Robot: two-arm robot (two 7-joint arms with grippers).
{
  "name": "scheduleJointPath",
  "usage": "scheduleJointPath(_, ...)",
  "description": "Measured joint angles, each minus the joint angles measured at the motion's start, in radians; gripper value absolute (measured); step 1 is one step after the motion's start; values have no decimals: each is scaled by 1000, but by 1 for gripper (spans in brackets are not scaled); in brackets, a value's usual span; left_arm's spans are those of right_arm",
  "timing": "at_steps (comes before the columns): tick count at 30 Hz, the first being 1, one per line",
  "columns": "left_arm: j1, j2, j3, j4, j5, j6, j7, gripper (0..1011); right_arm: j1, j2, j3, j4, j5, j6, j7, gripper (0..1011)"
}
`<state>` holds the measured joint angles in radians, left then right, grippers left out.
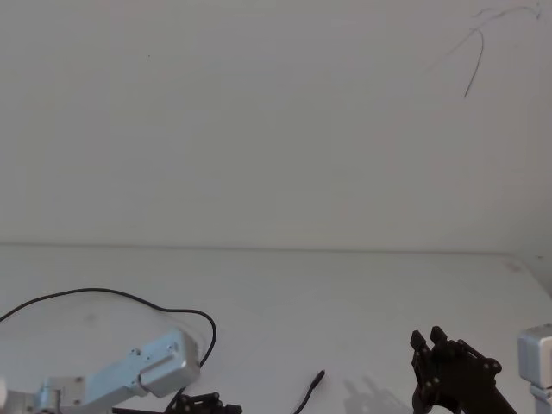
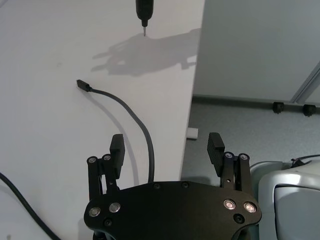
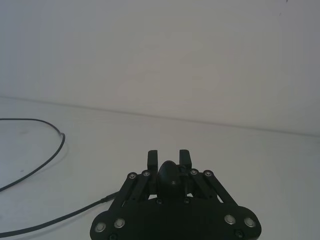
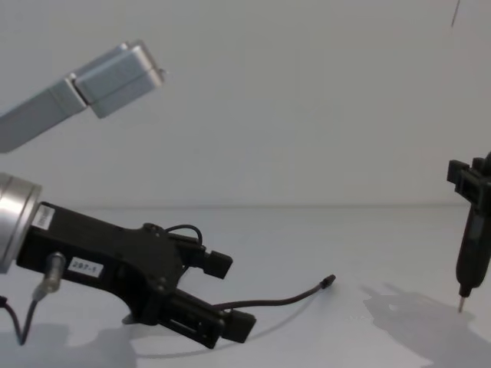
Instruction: Pick up the data cable with the one hand.
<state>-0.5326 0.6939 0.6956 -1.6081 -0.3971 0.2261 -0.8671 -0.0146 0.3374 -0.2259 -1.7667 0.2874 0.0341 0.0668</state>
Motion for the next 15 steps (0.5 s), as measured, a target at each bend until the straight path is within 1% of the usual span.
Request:
scheduleJointPath(9, -19, -22, 26, 16, 21, -1, 15, 1001, 0, 0, 0, 0, 0, 0, 0, 251)
scheduleJointPath(15, -30, -27, 40, 21, 33, 4, 23, 1000, 0, 0, 0, 0, 0, 0, 0, 251)
